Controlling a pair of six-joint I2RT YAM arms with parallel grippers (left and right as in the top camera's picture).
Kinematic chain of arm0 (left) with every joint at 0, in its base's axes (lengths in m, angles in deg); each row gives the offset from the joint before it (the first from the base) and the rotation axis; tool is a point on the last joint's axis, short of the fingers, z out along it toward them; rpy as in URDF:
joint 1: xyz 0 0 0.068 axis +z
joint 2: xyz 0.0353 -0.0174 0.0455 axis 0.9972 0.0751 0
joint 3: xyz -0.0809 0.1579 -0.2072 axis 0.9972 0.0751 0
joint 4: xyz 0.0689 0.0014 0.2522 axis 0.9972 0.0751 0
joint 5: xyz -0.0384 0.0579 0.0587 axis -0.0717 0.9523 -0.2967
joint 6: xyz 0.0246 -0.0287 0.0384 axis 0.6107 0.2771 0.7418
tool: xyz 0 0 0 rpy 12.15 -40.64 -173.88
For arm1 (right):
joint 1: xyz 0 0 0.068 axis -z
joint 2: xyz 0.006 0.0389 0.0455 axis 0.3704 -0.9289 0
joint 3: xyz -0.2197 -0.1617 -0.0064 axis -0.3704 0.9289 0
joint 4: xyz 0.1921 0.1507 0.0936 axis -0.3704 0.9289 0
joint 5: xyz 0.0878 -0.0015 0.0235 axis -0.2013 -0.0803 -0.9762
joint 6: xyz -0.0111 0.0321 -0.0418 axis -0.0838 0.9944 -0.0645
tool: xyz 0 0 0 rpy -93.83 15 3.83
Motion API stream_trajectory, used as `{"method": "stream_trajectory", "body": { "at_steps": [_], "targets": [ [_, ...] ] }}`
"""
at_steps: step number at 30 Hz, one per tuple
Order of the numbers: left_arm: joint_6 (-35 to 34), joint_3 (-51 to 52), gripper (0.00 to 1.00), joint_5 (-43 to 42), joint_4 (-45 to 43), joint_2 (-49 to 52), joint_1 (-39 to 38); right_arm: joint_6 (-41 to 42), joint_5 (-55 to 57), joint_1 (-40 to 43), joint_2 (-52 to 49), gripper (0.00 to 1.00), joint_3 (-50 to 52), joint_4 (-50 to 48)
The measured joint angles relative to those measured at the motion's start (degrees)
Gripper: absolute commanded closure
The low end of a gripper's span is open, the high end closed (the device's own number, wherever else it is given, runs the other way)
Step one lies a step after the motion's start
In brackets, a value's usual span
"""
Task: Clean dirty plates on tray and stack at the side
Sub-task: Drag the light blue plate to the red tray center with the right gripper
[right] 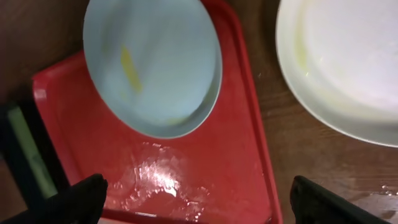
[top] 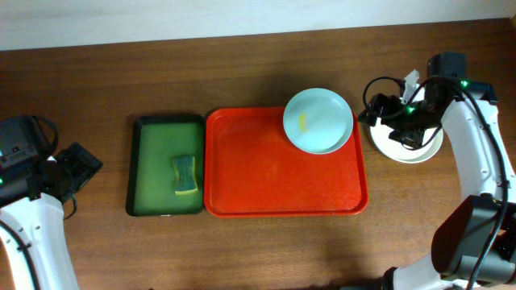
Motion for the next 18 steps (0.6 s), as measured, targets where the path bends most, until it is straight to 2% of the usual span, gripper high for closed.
{"method": "stream_trajectory", "body": {
  "at_steps": [3, 5, 8, 11, 13, 15, 16, 17, 18],
  "targets": [
    [0.0, 0.0, 0.01, 0.0, 0.0, 0.0, 0.0, 0.85, 3.08, -3.56, 0.04, 0.37, 1.6, -1.68],
    [0.0, 0.0, 0.01, 0.0, 0.0, 0.0, 0.0, 0.87, 8.94, -8.33, 0.0, 0.57, 2.29, -4.87],
    [0.0, 0.0, 0.01, 0.0, 0.02, 0.0, 0.0, 3.02, 18.38, -13.88, -2.8, 0.57, 2.69, -11.91],
    [0.0, 0.0, 0.01, 0.0, 0.0, 0.0, 0.0, 5.03, 21.66, -14.34, -7.32, 0.57, 2.69, -15.15],
    [0.0, 0.0, 0.01, 0.0, -0.02, 0.0, 0.0, 6.23, 22.75, -14.34, -10.95, 0.62, 2.73, -16.63],
    [0.0, 0.0, 0.01, 0.0, 0.0, 0.0, 0.0, 6.97, 23.26, -14.34, -14.75, 0.76, 2.73, -18.14],
    [0.0, 0.0, 0.01, 0.0, 0.0, 0.0, 0.0, 7.48, 23.45, -14.34, -15.76, 0.89, 2.8, -18.6],
    [0.0, 0.0, 0.01, 0.0, 0.0, 0.0, 0.0, 8.15, 23.65, -14.34, -16.52, 0.96, 2.8, -18.75],
    [0.0, 0.0, 0.01, 0.0, 0.0, 0.0, 0.0, 8.24, 23.65, -14.34, -17.09, 0.96, 2.8, -18.71]
  ]
}}
